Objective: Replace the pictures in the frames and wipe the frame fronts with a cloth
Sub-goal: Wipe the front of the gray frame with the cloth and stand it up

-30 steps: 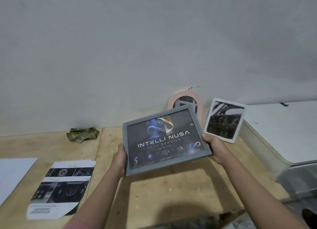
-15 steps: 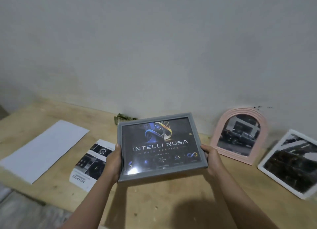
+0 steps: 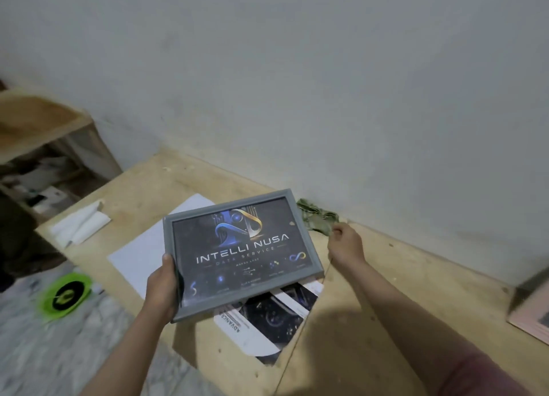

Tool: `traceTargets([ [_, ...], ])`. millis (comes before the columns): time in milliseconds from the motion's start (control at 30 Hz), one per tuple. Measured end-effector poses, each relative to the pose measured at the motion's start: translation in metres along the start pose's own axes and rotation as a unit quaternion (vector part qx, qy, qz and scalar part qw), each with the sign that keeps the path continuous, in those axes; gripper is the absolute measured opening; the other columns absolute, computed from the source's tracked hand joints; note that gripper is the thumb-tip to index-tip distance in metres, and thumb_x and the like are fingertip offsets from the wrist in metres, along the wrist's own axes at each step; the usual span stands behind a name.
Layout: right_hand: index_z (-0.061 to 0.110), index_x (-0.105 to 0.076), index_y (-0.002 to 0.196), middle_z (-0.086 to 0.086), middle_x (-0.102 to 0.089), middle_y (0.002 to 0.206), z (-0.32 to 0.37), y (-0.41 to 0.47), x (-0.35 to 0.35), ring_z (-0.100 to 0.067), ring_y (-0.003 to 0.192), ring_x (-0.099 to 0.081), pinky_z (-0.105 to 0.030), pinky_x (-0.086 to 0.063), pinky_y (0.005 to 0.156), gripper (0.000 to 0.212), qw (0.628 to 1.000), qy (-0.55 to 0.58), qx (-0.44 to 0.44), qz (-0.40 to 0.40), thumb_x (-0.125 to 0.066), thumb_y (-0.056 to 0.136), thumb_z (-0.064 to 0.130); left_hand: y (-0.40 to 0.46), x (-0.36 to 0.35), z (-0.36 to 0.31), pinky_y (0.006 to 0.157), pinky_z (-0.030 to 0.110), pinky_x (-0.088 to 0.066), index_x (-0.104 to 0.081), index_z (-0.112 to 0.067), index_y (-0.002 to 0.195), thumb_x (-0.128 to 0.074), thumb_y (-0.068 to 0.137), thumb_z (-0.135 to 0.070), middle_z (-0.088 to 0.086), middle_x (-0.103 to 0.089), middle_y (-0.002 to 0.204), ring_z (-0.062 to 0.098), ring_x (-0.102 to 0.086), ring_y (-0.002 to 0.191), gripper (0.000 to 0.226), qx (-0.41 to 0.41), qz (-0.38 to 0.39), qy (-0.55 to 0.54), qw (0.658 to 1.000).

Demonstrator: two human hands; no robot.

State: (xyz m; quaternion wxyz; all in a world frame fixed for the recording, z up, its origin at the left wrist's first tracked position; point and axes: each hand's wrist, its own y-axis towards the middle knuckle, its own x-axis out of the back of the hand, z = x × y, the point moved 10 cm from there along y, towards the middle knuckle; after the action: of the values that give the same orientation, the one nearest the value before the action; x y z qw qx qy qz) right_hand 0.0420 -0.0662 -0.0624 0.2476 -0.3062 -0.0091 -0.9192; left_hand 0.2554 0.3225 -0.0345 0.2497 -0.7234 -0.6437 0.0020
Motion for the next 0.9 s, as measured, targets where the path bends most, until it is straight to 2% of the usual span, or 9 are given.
traceTargets([
  [100,0.013,-0.049,0.126,-0.009,-0.055,0.121,0.048,0.037,-0.048,-0.03,0.109,-0.052,-0.043,-0.046,0.091,0.041,0.962,-0.228,0.151,0.005,-0.047,0.086,0.019,0.044,0.018,-0.01,0.056,0.031,-0.037,-0.058,0.0,0.088,-0.031,0.1,-0.043,0.019,-0.056,0.085,0.028,-0.049,0.064,0.052,-0.003,-0.007,0.025,1.0],
  [200,0.019,-0.028,0.142,-0.007,-0.043,0.135,0.047,0.071,-0.091,-0.03,0.12,-0.044,-0.047,-0.036,0.099,0.061,0.885,-0.437,0.144,0.065,-0.048,0.086,0.029,0.083,0.026,-0.014,0.057,0.032,-0.038,-0.057,-0.003,0.08,-0.031,0.099,-0.047,0.017,-0.055,0.077,0.028,-0.049,0.061,0.054,0.009,-0.003,0.03,0.999],
  [300,0.019,-0.02,0.146,-0.007,-0.044,0.133,0.033,0.083,-0.104,-0.032,0.117,-0.046,-0.049,-0.034,0.098,0.065,0.855,-0.504,0.079,0.093,-0.048,0.087,0.029,0.11,0.026,-0.017,0.055,0.032,-0.038,-0.053,-0.006,0.073,-0.032,0.098,-0.049,0.014,-0.053,0.071,0.026,-0.048,0.058,0.054,0.017,0.009,0.032,0.999],
  [433,0.015,-0.028,0.14,-0.009,-0.047,0.128,0.033,0.078,-0.11,-0.031,0.11,-0.049,-0.044,-0.042,0.087,0.06,0.822,-0.554,0.107,0.075,-0.051,0.085,0.016,0.122,0.016,-0.024,0.052,0.029,-0.036,-0.052,-0.006,0.072,-0.031,0.1,-0.044,0.01,-0.051,0.067,0.022,-0.046,0.057,0.052,0.007,0.038,0.032,0.999],
  [533,0.015,-0.043,0.124,-0.009,-0.053,0.113,0.034,0.073,-0.1,-0.029,0.099,-0.054,-0.035,-0.044,0.072,0.043,0.855,-0.505,0.103,0.062,-0.053,0.082,0.014,0.121,0.005,-0.028,0.053,0.028,-0.037,-0.058,-0.001,0.087,-0.03,0.101,-0.043,0.011,-0.056,0.073,0.022,-0.05,0.061,0.052,0.001,0.066,0.028,0.997],
  [600,0.015,-0.051,0.105,-0.01,-0.061,0.099,0.046,0.07,-0.072,-0.031,0.089,-0.058,-0.031,-0.043,0.065,0.027,0.947,-0.318,0.048,0.009,-0.053,0.079,0.014,0.119,-0.001,-0.031,0.054,0.027,-0.038,-0.057,-0.003,0.087,-0.03,0.101,-0.042,0.008,-0.055,0.07,0.021,-0.051,0.06,0.05,-0.01,0.078,0.03,0.996],
  [667,0.012,-0.056,0.099,-0.012,-0.064,0.091,0.067,0.057,-0.038,-0.033,0.083,-0.059,-0.031,-0.043,0.063,0.019,0.989,-0.119,0.015,-0.082,-0.052,0.081,0.012,0.113,-0.008,-0.035,0.058,0.026,-0.042,-0.06,-0.003,0.089,-0.031,0.101,-0.043,0.007,-0.062,0.074,0.022,-0.058,0.066,0.05,-0.032,0.099,0.023,0.994],
  [767,0.011,-0.059,0.108,-0.01,-0.06,0.09,0.134,0.023,-0.011,-0.025,0.082,-0.054,-0.03,-0.038,0.064,0.027,0.972,-0.032,0.157,-0.172,-0.049,0.083,0.014,0.089,-0.024,-0.048,0.063,0.026,-0.046,-0.067,-0.011,0.094,-0.03,0.101,-0.042,0.007,-0.068,0.084,0.021,-0.064,0.078,0.049,-0.078,0.131,0.019,0.988],
  [900,0.009,-0.054,0.127,-0.015,-0.054,0.107,0.182,-0.008,-0.036,-0.03,0.098,-0.054,-0.04,-0.048,0.08,0.046,0.957,-0.068,0.261,-0.104,-0.045,0.082,0.007,0.038,-0.062,-0.068,0.06,0.027,-0.045,-0.063,-0.013,0.072,-0.03,0.102,-0.037,0.0,-0.064,0.067,0.015,-0.059,0.065,0.051,-0.123,0.161,0.036,0.979],
])
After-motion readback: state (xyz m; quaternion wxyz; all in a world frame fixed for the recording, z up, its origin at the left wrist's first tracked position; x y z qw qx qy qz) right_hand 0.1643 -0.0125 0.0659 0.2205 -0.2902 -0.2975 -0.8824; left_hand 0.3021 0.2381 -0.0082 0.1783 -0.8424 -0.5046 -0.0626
